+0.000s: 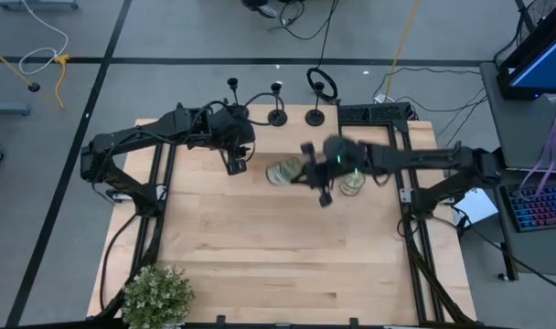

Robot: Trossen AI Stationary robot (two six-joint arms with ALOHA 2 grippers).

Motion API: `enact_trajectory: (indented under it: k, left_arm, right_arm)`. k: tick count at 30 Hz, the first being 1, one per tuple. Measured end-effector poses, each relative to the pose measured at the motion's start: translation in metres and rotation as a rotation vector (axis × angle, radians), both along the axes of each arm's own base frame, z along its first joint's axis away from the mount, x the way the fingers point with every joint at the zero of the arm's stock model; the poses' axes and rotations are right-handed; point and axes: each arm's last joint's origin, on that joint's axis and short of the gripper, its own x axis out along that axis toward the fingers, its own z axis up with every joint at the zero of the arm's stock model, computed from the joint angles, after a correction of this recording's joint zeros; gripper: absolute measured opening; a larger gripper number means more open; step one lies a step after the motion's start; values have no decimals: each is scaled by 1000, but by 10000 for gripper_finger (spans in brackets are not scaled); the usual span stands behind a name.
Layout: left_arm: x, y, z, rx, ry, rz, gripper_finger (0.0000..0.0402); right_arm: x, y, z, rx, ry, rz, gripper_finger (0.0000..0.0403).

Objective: Pick & Place candle stick holders
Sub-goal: Put the bottom green scented candle on the shelf

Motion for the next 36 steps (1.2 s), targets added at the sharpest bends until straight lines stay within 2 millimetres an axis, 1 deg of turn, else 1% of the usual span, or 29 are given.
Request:
enact_trajectory:
  k: [3, 6, 9, 13, 17, 21, 25, 36]
  left_arm:
    - [3, 1, 2, 11, -40, 0, 131]
    - [6, 1, 5, 21, -79, -2, 131]
    - [8, 2, 7, 31, -109, -3, 131]
    - [9, 2, 7, 28, -119, 3, 131]
    - [9, 2, 7, 19, -125, 16, 131]
    - [9, 2, 7, 20, -124, 15, 131]
    - [9, 2, 7, 20, -124, 15, 131]
    - [9, 2, 7, 21, -123, 13, 131]
  right_arm:
    - [5, -23, 22, 11, 0, -10, 1]
    - [12, -45, 34, 33, 33, -61, 1]
    - [20, -66, 30, 53, 97, -119, 0]
    - [28, -88, 16, 45, 153, -160, 0]
    - [28, -106, 8, 67, 167, -209, 0]
    - [26, -116, 5, 70, 172, -243, 0]
    - [25, -118, 5, 74, 174, -247, 3]
    - [25, -120, 8, 64, 147, -254, 49]
